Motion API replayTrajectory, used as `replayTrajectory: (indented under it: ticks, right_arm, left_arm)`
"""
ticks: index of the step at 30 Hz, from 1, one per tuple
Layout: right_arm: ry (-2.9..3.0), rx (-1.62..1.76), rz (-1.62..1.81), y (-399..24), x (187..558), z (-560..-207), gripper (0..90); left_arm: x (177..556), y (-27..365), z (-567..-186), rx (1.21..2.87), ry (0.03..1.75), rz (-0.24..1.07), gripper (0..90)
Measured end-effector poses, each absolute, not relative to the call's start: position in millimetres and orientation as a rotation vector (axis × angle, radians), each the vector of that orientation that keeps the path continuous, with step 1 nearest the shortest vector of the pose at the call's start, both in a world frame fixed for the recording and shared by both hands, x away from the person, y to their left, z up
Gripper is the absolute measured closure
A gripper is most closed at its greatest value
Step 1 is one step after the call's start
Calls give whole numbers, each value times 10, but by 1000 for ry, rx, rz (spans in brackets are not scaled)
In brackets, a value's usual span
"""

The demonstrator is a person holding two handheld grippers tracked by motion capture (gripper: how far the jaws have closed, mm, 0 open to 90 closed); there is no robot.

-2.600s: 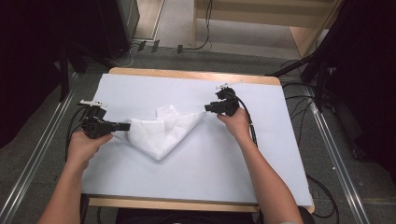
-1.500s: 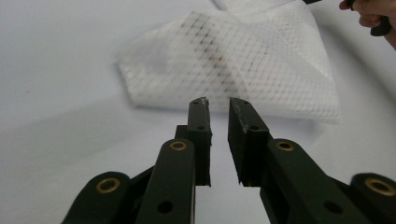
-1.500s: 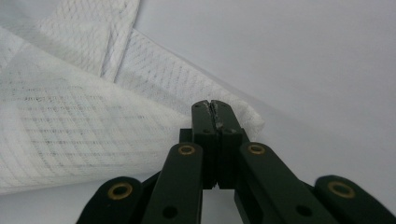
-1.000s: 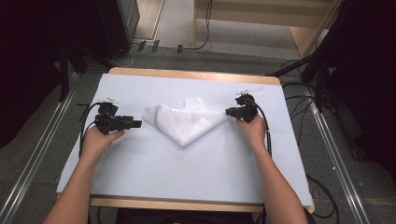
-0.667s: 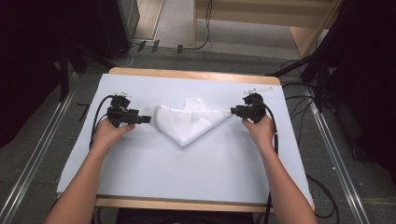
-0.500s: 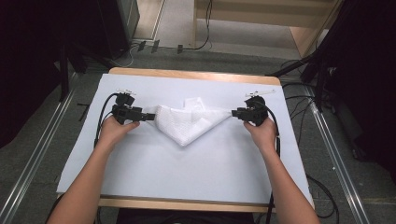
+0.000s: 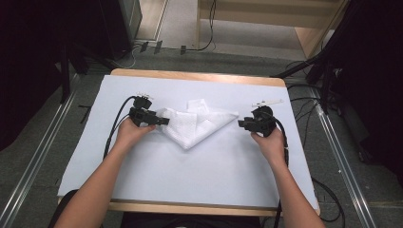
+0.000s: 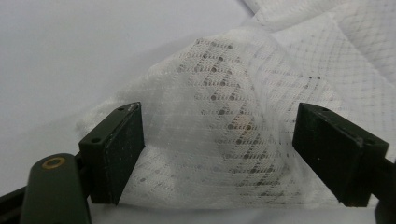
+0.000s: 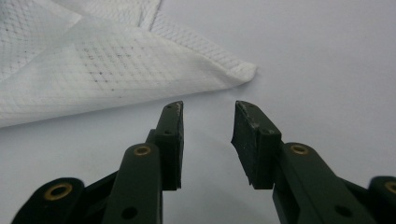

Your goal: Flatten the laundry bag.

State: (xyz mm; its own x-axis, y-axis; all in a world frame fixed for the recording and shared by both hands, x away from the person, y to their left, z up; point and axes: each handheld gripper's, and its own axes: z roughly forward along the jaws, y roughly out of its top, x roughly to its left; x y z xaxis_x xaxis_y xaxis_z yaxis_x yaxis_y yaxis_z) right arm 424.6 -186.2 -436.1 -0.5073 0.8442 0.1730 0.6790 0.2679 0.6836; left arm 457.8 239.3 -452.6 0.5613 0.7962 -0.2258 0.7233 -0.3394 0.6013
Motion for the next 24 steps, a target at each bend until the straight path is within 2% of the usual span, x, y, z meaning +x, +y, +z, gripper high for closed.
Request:
replayTrajectory:
  ticks: [4,11,14,17,24]
  right_arm:
    - [2289,1446,1075,-1925,4229,-4370,649]
    - [2281,1459,1069,-1955,4228,-4393,647]
    - [2287,1456,1074,-1939,4233,-4400,644]
    - [2293,1446,1072,-1917,4234,-4405,641]
    - [2295,1458,1079,-1925,4236,-4409,641]
  left_arm:
    - [4517,2305,-4533,2209,1176,284,292]
    - [4427,2247,-4554,2217,1181,440,484]
    - [4406,2226,-4541,2225,1142,401,684]
    - [4412,2230,-4535,2211,1137,343,791]
    - [4391,2324,-4345,2079,1110,216,814]
